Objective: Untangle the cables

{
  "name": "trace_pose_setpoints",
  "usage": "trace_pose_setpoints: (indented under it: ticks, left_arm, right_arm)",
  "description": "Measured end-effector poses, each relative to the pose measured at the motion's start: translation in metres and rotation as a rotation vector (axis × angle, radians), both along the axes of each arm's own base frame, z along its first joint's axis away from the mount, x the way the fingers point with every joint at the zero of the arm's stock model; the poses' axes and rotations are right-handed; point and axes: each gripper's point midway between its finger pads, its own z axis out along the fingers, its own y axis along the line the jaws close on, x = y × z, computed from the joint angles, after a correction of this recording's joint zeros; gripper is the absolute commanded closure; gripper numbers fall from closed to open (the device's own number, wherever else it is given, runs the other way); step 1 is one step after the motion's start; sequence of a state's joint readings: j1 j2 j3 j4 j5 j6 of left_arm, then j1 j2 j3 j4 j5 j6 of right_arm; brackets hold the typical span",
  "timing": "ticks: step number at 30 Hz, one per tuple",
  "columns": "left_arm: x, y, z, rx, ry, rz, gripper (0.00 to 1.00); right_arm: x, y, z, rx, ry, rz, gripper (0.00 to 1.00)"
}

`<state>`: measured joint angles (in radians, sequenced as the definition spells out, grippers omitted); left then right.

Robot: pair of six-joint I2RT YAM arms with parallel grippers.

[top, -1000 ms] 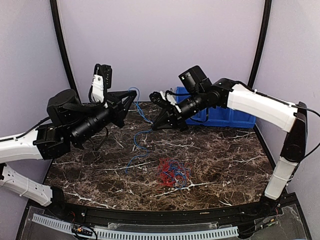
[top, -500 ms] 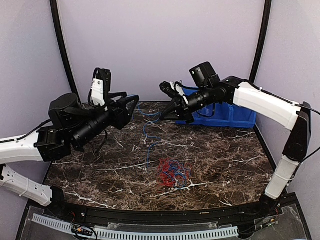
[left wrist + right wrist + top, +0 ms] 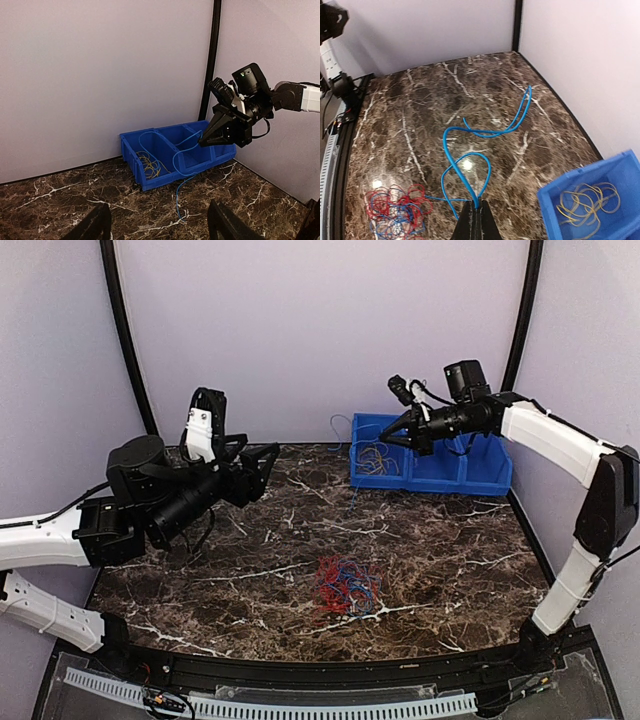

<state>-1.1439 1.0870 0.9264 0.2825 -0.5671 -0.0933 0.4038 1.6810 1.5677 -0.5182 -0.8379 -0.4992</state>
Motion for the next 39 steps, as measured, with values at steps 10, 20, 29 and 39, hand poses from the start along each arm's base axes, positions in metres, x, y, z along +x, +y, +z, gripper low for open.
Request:
trace_pose_setpoints:
  ticks: [10, 20, 29, 39]
  left_arm:
    - [0.001, 0.002, -0.002, 0.009, 0.004, 0.01, 0.31]
    - [0.001, 0.004, -0.005, 0.019, 0.013, 0.018, 0.32]
    - [0.001, 0.007, -0.008, 0.013, 0.021, 0.026, 0.32]
    - [0.002, 0.011, -0.019, 0.028, 0.032, 0.044, 0.31]
  right_arm:
    - [0.1, -0.125, 0.001, 0.038, -0.025, -0.393, 1.0]
    - [0.17, -0.204, -0.05, 0.035, 0.068, -0.621, 1.0]
    - [0.197, -0.213, -0.094, -0.023, 0.13, -0.678, 0.95]
    - [0.194, -0.217, -0.117, -0.061, 0.217, -0.704, 0.65]
